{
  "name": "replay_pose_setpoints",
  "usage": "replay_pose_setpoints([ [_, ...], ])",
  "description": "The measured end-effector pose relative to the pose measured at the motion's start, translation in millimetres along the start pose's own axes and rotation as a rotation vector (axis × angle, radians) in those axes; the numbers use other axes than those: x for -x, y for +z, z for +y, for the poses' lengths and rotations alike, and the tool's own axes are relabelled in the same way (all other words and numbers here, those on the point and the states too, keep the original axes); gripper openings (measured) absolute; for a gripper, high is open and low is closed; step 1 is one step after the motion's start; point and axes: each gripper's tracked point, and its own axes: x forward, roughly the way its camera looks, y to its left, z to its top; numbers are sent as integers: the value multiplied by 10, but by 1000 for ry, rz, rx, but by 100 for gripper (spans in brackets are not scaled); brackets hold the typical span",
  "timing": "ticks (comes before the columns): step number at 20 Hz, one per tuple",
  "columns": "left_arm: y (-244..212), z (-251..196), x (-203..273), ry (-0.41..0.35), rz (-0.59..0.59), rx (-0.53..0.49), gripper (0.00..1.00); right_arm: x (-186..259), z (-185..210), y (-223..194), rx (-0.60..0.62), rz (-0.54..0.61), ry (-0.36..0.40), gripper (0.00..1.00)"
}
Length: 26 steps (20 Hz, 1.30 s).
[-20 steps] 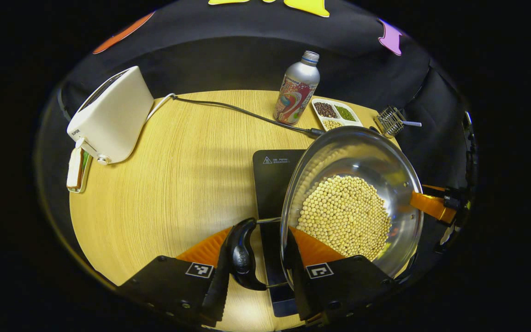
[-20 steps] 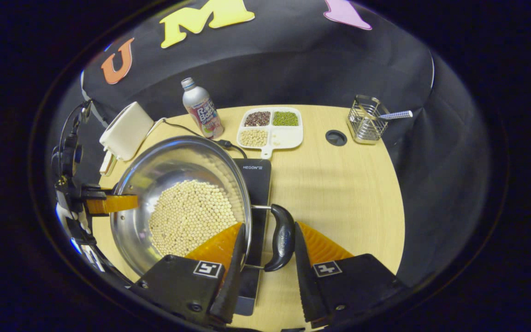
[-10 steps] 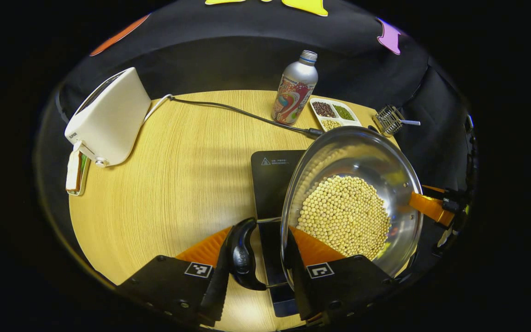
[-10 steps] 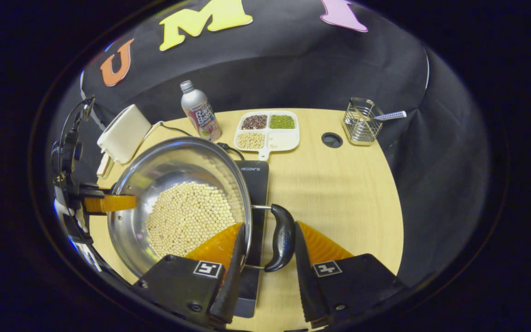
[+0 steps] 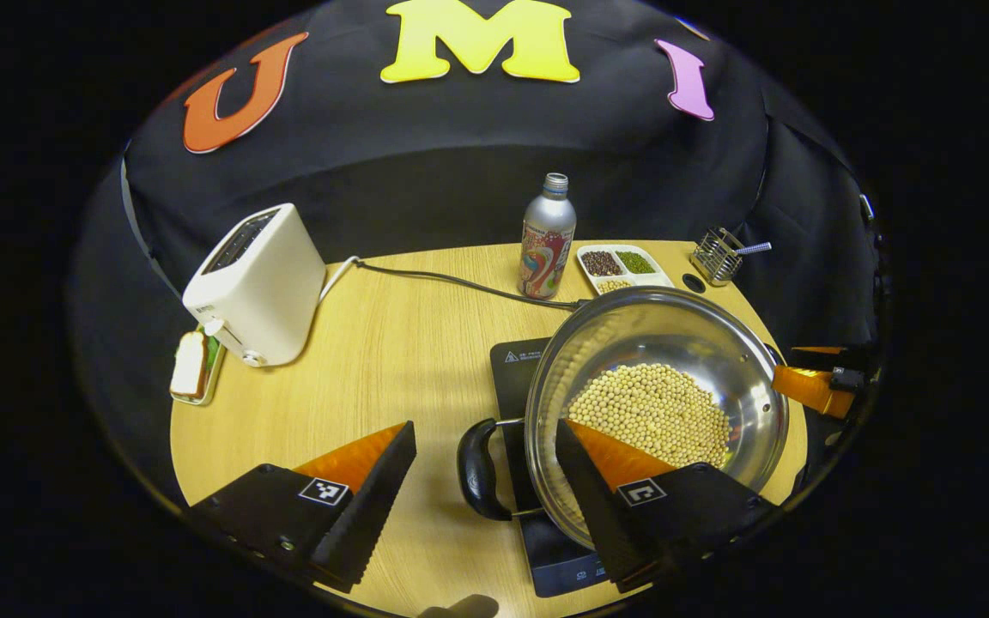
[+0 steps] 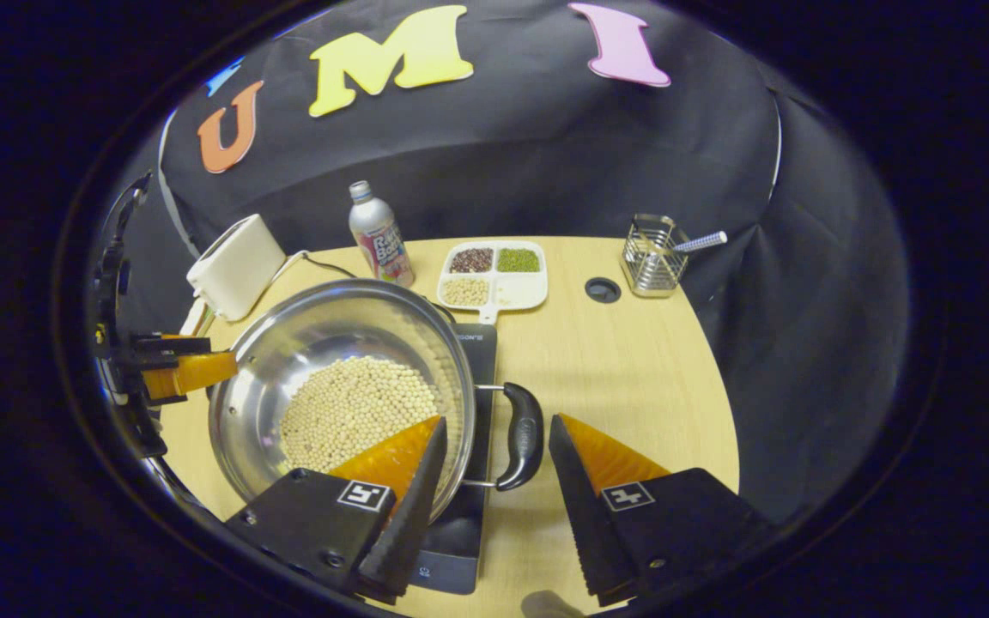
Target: First push the handle of the pot to place it horizontally, then grasp the pot with both hands and set it on the induction cooktop.
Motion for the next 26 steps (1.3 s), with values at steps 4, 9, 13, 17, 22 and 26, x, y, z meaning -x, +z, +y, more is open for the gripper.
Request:
replay_pose_setpoints([
  [4, -34, -89, 172, 34, -72, 15, 97, 196, 169, -37, 51, -55, -5, 75],
  [9, -50, -145, 502, 36, -135, 13, 98, 411, 339, 11, 69, -101, -4, 80],
  [13, 45, -103, 817, 48, -201, 10, 98, 683, 458, 92, 92, -150, -20, 80],
  [17, 180, -56, 1182, 41, -274, 16, 98, 1031, 647, 260, 112, -229, -24, 79],
  [22, 514, 28, 1812, 46, -437, -11, 98, 1681, 963, 605, 113, -359, -5, 79],
  [26, 717, -45, 2393, 21, -547, -18, 97, 2337, 1126, 841, 118, -491, -3, 79],
])
